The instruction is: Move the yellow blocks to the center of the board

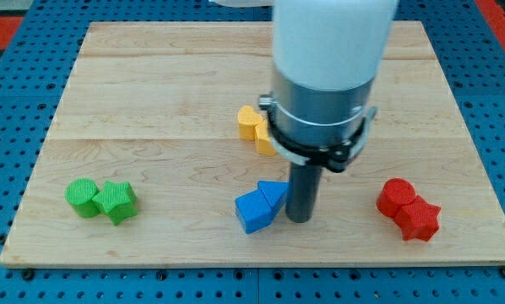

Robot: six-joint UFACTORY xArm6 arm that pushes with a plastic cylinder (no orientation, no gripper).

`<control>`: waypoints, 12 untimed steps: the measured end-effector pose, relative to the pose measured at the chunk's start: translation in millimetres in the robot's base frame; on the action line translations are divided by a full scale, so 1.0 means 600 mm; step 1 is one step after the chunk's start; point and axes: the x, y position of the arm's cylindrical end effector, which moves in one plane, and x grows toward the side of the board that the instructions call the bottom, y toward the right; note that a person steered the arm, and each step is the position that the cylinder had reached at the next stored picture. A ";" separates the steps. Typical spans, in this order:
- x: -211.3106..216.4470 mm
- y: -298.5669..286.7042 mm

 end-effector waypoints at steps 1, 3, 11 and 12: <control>-0.039 0.026; -0.142 0.010; -0.156 -0.126; -0.156 -0.126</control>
